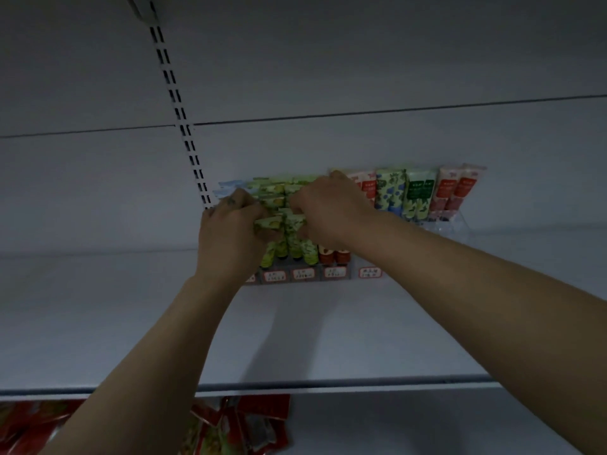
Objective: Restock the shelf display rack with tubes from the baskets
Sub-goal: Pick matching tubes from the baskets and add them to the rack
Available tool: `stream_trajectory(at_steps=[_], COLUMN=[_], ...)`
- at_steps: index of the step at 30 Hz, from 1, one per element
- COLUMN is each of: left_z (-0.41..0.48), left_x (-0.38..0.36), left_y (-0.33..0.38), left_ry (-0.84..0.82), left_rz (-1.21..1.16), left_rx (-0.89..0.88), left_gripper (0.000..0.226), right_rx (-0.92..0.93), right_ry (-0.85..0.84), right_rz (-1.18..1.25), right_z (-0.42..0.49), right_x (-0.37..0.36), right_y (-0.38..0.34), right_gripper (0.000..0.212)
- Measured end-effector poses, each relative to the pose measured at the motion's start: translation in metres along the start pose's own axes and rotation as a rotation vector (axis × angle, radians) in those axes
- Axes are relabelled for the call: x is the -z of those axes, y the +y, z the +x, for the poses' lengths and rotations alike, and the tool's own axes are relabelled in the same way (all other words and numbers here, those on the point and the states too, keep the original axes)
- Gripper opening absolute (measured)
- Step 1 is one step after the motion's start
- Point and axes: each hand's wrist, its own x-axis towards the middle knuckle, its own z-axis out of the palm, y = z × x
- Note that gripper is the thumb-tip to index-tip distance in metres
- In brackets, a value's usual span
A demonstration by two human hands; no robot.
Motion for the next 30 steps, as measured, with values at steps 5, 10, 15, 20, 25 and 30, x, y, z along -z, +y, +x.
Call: stream_trajectory(at_steps=[5, 10, 15, 20, 25, 30], left_z=[-0.003, -0.001, -0.002, -0.004, -0.005, 0.000], left_x=[0.002, 0.005, 0.008, 0.008, 0.009, 0.005], left_y=[-0.005, -0.006, -0.001, 0.000, 0.002, 0.002], left_ry=[0.004, -0.021, -0.018, -0.030, -0.031, -0.026], left_rz=[0.064, 0.077, 0.137, 0.212, 0.201, 0.190], left_rx=[-0.036, -0.071, -0.078, -0.106, -0.075, -0.043], left_gripper=[0.031, 0.031, 0.035, 0.038, 0.038, 0.034], right_rx=[0.010, 0.005, 0.000, -0.008, -0.010, -0.029], right_ry=[0.011, 0.020, 0.019, 0.006, 0.016, 0.038], right_rz=[-0.003, 0.036, 0.069, 0.082, 0.060, 0.100], right_z=[0.000, -0.002, -0.008, -0.010, -0.005, -0.007], right_x=[-0.001, -0.001, 0.000, 0.000, -0.003, -0.008], right_y=[0.001, 0.005, 0.014, 0.018, 0.013, 0.015], right_gripper=[0.013, 0.021, 0.020, 0.020, 0.010, 0.022])
